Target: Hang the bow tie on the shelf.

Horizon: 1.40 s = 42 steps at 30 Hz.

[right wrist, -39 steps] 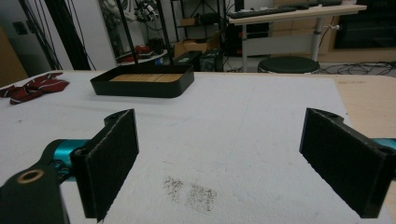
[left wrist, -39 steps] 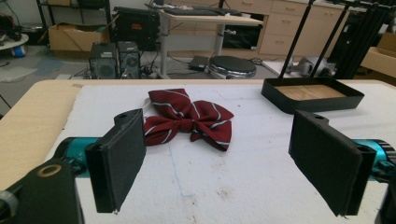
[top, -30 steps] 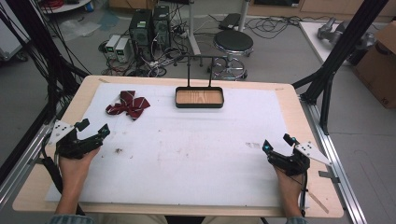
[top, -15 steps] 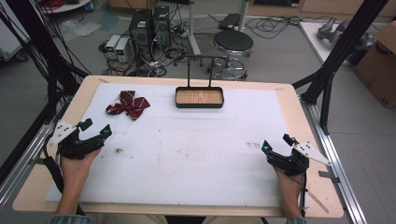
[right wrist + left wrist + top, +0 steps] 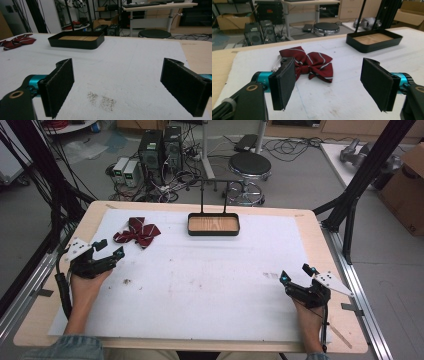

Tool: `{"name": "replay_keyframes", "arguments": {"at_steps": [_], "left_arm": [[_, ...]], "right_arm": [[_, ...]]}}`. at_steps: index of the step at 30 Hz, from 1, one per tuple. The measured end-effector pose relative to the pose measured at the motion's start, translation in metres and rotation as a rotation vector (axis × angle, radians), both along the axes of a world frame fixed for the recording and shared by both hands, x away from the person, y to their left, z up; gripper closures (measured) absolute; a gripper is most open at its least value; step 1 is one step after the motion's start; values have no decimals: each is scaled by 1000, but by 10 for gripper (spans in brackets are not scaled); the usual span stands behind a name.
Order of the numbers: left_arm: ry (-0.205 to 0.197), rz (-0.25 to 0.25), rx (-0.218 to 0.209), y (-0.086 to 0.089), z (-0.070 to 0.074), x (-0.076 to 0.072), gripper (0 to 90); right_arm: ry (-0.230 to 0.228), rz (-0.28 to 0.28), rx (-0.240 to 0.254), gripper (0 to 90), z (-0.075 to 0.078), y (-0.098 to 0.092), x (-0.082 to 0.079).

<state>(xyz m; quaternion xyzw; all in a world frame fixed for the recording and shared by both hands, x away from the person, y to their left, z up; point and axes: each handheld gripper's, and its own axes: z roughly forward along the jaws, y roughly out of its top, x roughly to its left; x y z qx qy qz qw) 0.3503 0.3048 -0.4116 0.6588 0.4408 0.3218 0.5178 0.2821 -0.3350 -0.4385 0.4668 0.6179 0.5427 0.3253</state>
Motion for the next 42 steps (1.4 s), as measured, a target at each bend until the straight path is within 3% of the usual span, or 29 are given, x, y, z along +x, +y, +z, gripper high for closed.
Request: {"name": "replay_keyframes", "arguments": {"at_steps": [1,7,12,13,14,19,30,31,33,35,39,42], "left_arm": [[0,0,0,0,0,0,287],[62,-32,31,-5,-6,42,308],[76,-53,42,-10,-11,69,329],[81,-50,48,-11,-12,74,341],[112,-47,57,-12,-16,83,353],[146,-33,68,-16,-26,102,353],[232,10,119,-24,-36,119,374],[272,13,124,-25,-37,123,374],[290,21,130,-25,-37,125,378],[326,26,145,-27,-38,129,422],[327,3,139,-27,-38,129,604],[330,0,143,-27,-38,129,660]], "right_arm": [[1,1,0,108,0,0,0],[3,2,-3,108,0,0,1],[4,2,1,108,0,0,1],[5,2,-2,108,-1,0,1],[8,1,-1,108,-1,0,1],[10,2,2,109,-1,0,1],[9,6,-2,109,-1,-1,2],[11,7,2,109,-1,0,2],[12,7,1,108,-1,0,2],[13,8,-1,108,-1,0,2],[15,7,3,109,-1,0,2],[14,8,1,108,-1,0,2]]}}
